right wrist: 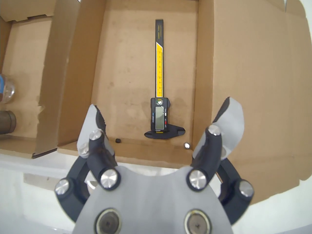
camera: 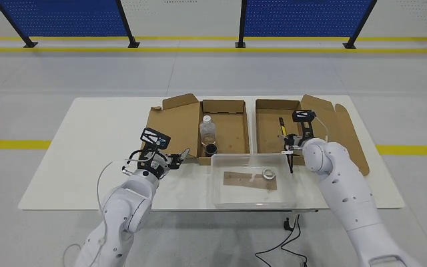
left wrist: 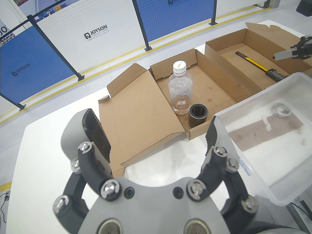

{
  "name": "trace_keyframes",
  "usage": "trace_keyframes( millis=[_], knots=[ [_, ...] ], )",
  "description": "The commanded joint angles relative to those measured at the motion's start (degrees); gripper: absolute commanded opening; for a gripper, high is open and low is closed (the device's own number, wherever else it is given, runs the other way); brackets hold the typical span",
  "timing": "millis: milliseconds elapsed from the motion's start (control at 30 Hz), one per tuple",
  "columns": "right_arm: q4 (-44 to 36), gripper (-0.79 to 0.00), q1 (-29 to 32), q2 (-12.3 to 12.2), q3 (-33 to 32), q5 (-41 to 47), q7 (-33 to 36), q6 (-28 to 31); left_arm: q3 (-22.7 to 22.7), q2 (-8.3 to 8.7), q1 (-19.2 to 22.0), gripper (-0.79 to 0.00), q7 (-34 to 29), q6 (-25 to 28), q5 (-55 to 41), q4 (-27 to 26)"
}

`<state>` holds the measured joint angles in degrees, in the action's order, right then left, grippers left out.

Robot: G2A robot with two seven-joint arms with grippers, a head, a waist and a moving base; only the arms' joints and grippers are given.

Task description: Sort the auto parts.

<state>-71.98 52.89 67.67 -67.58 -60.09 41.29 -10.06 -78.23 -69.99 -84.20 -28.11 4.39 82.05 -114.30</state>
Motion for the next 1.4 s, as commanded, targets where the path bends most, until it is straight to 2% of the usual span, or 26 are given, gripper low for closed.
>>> trace_keyframes(
  millis=[0,133,300,500,633,867,1200,1367],
  knots=[
    [-5.8,0.000,2.0,-0.5,-0.9,-2.3,0.3,1.1,0.0,0.00,0.0,0.000,0.0,0.0,0.0,0.0],
    [-17.9,0.000,7.0,-1.7,-2.4,-9.8,2.8,3.4,0.0,0.00,0.0,0.000,0.0,0.0,0.0,0.0],
    [-31.2,0.000,14.0,-2.8,-1.6,-19.6,7.2,10.2,0.0,0.00,0.0,0.000,0.0,0.0,0.0,0.0],
    [-37.5,0.000,20.4,-3.3,0.9,-31.3,9.5,12.6,0.0,0.00,0.0,0.000,0.0,0.0,0.0,0.0],
    [-36.3,0.000,22.1,-3.3,3.5,-40.9,11.5,12.2,0.0,0.00,0.0,0.000,0.0,0.0,0.0,0.0],
    [-31.0,0.000,18.9,-2.3,7.1,-48.9,16.7,13.3,0.0,0.00,0.0,0.000,0.0,0.0,0.0,0.0],
    [-23.2,0.000,12.8,0.4,15.2,-53.9,20.7,17.3,0.0,0.00,0.0,0.000,0.0,0.0,0.0,0.0],
    [-20.0,0.000,10.9,1.8,18.0,-55.7,21.4,17.4,0.0,0.00,0.0,0.000,0.0,0.0,0.0,0.0]
  ],
)
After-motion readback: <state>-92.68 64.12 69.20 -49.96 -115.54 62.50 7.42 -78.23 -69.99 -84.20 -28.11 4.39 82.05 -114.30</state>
